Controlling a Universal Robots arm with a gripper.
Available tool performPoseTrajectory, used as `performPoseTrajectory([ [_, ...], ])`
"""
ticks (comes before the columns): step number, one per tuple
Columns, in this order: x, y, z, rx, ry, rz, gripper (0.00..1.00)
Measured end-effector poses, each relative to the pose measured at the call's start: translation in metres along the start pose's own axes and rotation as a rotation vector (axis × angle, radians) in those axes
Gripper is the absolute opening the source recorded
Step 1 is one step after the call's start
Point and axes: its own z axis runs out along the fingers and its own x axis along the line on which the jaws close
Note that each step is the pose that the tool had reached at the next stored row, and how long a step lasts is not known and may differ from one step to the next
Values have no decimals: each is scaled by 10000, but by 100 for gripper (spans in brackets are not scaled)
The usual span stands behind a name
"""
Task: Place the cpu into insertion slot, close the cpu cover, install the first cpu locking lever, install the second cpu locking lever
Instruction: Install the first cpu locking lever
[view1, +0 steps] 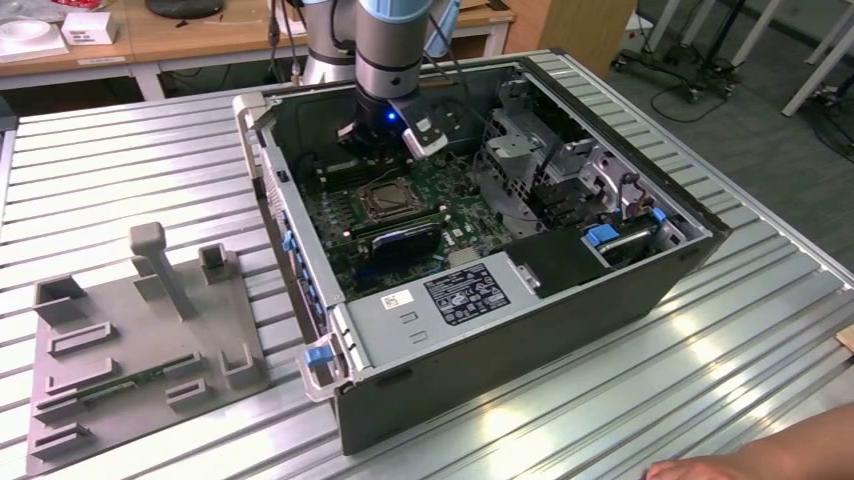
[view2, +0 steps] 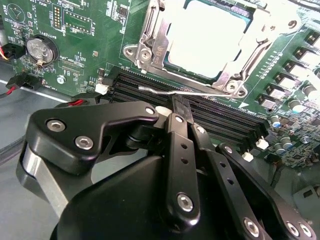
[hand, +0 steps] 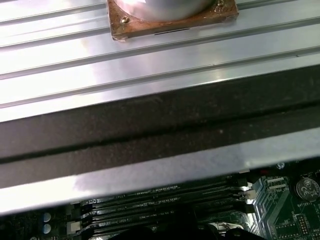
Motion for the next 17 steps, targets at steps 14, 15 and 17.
performPoseTrajectory([
  [14, -4, 3, -4, 0, -2, 0, 10],
  [15, 3, 1, -4, -1, -2, -1, 10],
  [17, 28, -4, -6, -1, -2, 1, 10],
])
